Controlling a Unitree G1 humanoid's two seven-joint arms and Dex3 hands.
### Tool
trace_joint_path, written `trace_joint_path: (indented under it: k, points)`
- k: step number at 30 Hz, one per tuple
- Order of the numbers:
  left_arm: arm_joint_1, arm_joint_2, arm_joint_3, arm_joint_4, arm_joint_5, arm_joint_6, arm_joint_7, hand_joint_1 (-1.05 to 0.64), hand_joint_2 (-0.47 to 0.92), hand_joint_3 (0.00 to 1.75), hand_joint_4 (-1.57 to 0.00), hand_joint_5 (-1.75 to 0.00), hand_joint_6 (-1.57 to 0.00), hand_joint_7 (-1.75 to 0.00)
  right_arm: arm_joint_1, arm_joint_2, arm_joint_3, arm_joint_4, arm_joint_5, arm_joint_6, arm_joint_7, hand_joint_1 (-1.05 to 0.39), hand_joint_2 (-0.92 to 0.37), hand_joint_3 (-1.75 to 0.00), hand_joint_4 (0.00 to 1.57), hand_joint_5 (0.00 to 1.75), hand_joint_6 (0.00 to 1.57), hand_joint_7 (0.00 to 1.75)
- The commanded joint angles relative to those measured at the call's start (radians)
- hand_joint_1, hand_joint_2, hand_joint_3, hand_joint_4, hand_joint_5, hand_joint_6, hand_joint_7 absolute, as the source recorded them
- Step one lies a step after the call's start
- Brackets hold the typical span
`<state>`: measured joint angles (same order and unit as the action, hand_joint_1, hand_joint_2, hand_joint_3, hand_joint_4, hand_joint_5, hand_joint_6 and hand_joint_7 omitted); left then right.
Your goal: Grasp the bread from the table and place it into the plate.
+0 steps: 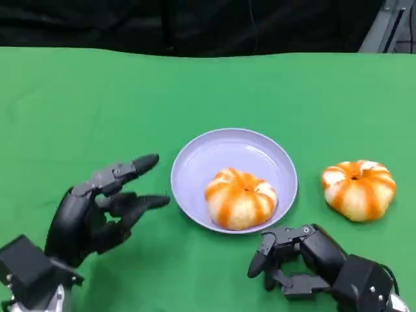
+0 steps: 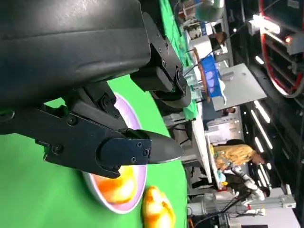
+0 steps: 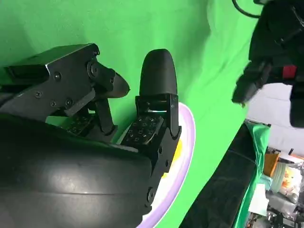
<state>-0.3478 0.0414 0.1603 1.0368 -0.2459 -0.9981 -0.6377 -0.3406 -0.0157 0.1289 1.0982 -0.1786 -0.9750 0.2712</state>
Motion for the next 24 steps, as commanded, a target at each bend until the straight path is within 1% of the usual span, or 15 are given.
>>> trace_joint_path:
  k: [1,4,11,24]
  points:
    - [0.044,0.003,0.008,0.016,-0.012,-0.030,-0.033,-0.56,0.92,0.41,-1.09,-0.03,-0.67,-0.01,0.009,-0.011,-0.006,0.000,0.017,-0.010,0.002,0.22,-0.67,-0.87,0.99,1.27,1.01,0.91]
    - [0.072,-0.008,0.008,0.031,-0.016,-0.034,-0.050,-0.55,0.92,0.40,-1.09,-0.03,-0.68,-0.01,0.010,-0.014,-0.005,-0.002,0.014,-0.012,0.001,0.21,-0.66,-0.88,1.00,1.26,1.01,0.92]
    - [0.097,-0.032,0.007,0.066,0.001,-0.040,-0.040,-0.54,0.92,0.37,-1.10,-0.02,-0.70,-0.02,0.008,-0.014,-0.011,0.003,0.027,-0.009,0.018,0.20,-0.66,-0.89,1.00,1.25,1.00,0.92]
    - [0.096,-0.037,0.006,0.078,0.020,-0.047,-0.033,-0.55,0.92,0.34,-1.09,-0.02,-0.74,-0.02,0.008,-0.018,-0.014,0.003,0.040,-0.012,0.035,0.21,-0.65,-0.90,0.99,1.26,1.00,0.92]
